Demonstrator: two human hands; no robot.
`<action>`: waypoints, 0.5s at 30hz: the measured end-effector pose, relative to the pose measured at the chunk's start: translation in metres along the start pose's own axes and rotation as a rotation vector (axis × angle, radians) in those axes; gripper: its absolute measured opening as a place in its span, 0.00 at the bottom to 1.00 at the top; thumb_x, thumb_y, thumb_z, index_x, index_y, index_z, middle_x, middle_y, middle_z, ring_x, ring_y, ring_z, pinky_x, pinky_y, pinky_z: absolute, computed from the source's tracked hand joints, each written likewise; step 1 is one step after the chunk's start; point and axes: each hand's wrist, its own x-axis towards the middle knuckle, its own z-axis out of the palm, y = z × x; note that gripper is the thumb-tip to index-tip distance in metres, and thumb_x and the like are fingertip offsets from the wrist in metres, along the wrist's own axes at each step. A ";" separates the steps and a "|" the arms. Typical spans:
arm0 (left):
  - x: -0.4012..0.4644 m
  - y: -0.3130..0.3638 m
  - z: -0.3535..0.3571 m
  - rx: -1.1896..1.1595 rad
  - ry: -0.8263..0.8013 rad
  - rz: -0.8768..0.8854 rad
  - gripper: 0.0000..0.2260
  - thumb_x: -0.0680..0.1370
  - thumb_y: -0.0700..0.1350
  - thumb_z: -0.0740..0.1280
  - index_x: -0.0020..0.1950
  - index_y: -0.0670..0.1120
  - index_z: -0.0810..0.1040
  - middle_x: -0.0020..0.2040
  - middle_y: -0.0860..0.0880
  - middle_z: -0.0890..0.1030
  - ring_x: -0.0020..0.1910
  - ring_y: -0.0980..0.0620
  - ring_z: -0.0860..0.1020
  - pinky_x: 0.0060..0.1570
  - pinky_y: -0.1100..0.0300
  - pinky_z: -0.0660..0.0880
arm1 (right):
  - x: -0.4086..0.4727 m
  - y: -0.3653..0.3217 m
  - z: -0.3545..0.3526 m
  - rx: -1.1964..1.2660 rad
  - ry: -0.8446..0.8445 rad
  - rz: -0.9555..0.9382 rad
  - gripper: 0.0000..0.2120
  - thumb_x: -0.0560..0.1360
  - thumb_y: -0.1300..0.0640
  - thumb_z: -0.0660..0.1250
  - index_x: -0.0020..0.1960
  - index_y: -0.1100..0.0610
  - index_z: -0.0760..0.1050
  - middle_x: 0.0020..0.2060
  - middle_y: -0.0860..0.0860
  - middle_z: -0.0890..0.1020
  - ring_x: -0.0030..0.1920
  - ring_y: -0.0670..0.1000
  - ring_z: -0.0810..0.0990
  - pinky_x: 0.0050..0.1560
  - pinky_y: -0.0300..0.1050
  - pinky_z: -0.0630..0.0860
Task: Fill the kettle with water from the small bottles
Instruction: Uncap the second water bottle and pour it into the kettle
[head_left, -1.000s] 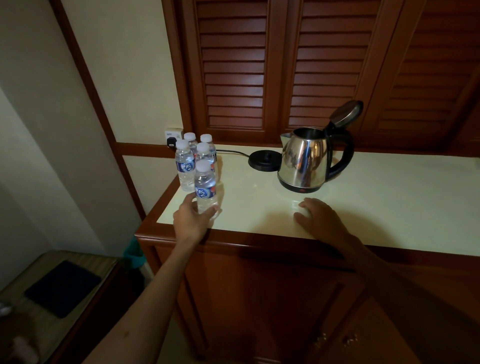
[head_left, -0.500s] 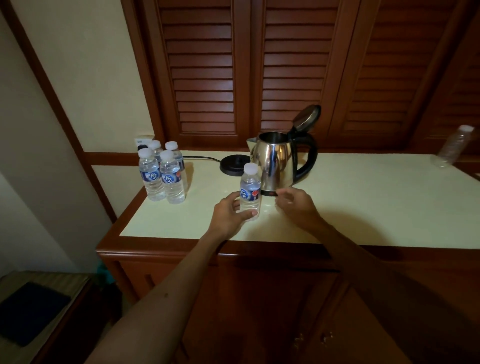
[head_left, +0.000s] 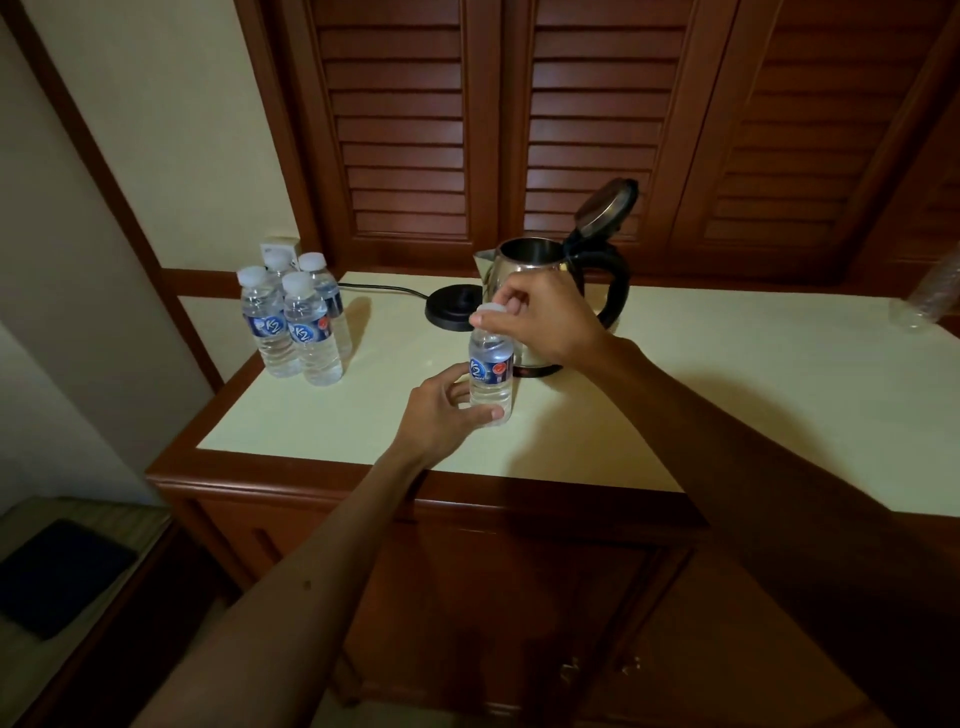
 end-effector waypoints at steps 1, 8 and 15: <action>0.000 0.000 0.000 -0.003 -0.006 0.005 0.27 0.68 0.46 0.80 0.66 0.51 0.78 0.55 0.52 0.85 0.57 0.55 0.82 0.61 0.48 0.78 | 0.001 -0.001 -0.001 -0.016 -0.017 -0.009 0.13 0.71 0.49 0.74 0.40 0.59 0.78 0.34 0.55 0.80 0.33 0.48 0.75 0.36 0.41 0.73; 0.000 0.004 0.000 -0.071 -0.062 0.030 0.22 0.72 0.40 0.77 0.65 0.48 0.79 0.57 0.52 0.85 0.58 0.53 0.82 0.64 0.46 0.76 | 0.001 -0.003 -0.003 -0.234 -0.149 -0.144 0.08 0.79 0.55 0.63 0.44 0.59 0.75 0.41 0.52 0.72 0.42 0.49 0.69 0.43 0.43 0.62; 0.000 0.004 0.001 -0.063 -0.073 0.038 0.23 0.72 0.41 0.77 0.65 0.50 0.79 0.57 0.53 0.84 0.58 0.54 0.82 0.65 0.46 0.75 | 0.002 -0.011 -0.015 -0.222 -0.263 -0.036 0.16 0.79 0.61 0.62 0.66 0.57 0.75 0.62 0.55 0.77 0.62 0.53 0.74 0.61 0.45 0.69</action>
